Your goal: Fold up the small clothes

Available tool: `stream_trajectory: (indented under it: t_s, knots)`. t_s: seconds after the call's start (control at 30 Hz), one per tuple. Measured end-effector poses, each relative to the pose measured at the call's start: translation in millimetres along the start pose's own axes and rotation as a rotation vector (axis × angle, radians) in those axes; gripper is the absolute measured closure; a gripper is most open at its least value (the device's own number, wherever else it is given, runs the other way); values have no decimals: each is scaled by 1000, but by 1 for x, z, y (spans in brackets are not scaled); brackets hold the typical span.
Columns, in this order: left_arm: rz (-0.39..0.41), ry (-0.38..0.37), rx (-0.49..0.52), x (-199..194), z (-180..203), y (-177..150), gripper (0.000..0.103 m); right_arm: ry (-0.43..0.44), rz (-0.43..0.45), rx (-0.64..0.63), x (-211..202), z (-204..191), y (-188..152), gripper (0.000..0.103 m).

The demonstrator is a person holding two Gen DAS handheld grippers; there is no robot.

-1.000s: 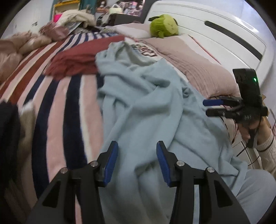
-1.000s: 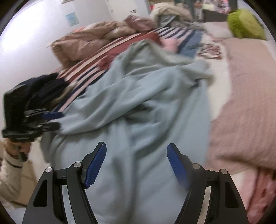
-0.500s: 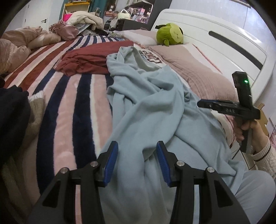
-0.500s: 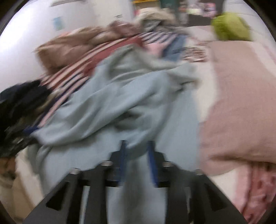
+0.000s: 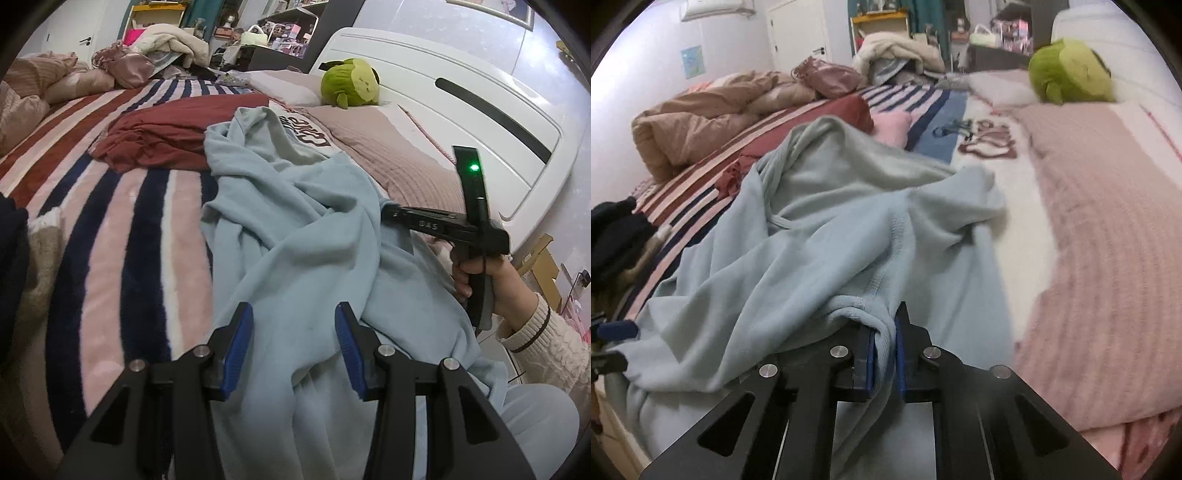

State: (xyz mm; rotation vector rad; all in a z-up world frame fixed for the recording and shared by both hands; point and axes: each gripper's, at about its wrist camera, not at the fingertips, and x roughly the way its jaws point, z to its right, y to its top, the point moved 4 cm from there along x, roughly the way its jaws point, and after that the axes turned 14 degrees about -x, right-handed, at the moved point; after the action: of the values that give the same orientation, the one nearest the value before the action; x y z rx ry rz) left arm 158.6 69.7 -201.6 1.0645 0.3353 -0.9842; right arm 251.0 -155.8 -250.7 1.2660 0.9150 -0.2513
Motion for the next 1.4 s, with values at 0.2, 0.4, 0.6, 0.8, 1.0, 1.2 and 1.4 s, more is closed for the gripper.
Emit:
stream_trajectory:
  t_s: [0.2, 0.4, 0.6, 0.8, 1.0, 1.2, 1.4]
  knots:
    - [-14, -12, 9, 4, 3, -2, 59, -74, 52, 66, -28, 18, -12, 102]
    - [-35, 2, 38, 7, 8, -9, 53, -157, 9, 98, -27, 29, -26, 102]
    - [-47, 16, 59, 5, 8, -18, 53, -285, 1, 57, -32, 28, -28, 101]
    - [-48, 53, 66, 2, 0, -22, 53, -101, -86, 64, -14, 22, -35, 90]
    - [-30, 48, 86, -12, 5, -33, 99, -39, -31, 89, -54, 18, -39, 75]
    - [20, -49, 116, -46, 40, -29, 99, -5, 8, 96, -81, 15, -39, 75]
    - [-185, 58, 135, -8, 24, -58, 79, 56, 10, 34, -88, -6, -37, 75]
